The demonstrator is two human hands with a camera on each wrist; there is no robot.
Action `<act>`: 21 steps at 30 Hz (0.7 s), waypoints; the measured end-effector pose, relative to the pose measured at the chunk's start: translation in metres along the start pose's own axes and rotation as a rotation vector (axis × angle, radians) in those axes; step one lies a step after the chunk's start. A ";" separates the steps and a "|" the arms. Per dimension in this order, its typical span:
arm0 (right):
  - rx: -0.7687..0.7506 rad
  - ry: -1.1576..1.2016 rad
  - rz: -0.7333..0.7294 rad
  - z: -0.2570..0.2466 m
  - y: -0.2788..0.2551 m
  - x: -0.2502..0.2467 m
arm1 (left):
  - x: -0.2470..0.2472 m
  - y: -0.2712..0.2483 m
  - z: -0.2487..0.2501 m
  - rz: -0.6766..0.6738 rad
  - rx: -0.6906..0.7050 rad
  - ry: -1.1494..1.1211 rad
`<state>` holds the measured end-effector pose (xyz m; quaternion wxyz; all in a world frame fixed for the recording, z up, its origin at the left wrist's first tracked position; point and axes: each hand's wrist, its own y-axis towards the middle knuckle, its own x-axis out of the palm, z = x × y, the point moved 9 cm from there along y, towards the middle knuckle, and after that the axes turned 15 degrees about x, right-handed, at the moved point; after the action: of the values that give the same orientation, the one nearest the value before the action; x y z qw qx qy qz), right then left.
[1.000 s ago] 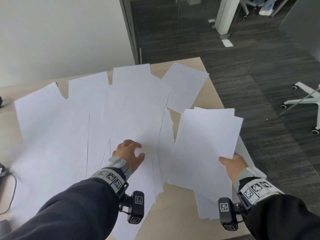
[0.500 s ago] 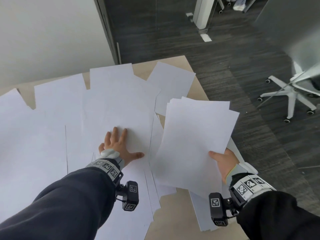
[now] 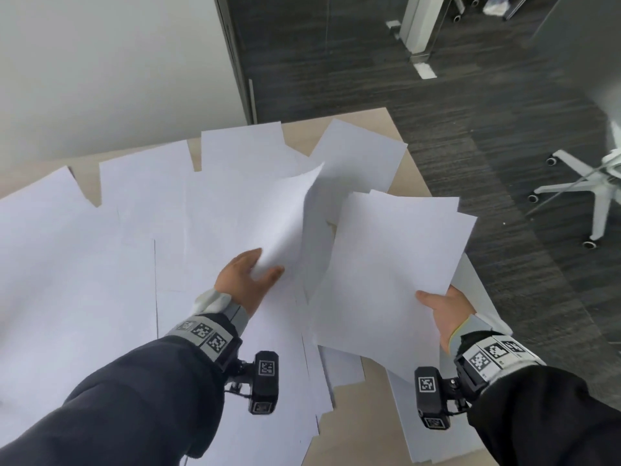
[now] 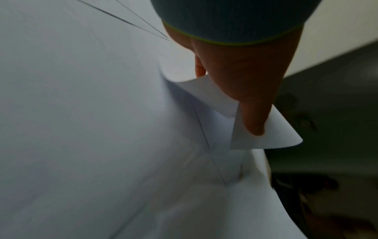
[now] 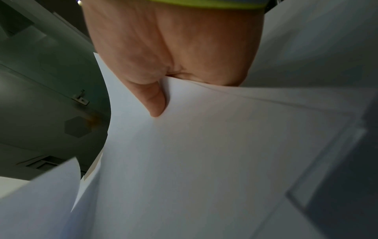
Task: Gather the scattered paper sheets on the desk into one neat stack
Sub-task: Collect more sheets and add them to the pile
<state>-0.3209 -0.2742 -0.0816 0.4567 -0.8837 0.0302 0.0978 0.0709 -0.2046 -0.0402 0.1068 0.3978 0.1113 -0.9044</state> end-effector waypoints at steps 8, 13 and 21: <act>0.083 -0.044 0.041 0.004 -0.002 0.014 | 0.086 -0.033 0.080 -0.444 0.323 0.155; 0.123 -0.004 -0.032 0.010 -0.005 0.020 | 0.122 -0.056 0.089 -0.629 0.443 0.295; 0.017 -0.011 -0.042 0.010 0.006 0.017 | 0.046 0.003 0.032 -0.279 0.086 0.344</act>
<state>-0.3064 -0.2689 -0.0953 0.4663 -0.8797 0.0100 0.0927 0.0190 -0.2211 -0.0530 -0.0568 0.5312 0.1432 -0.8331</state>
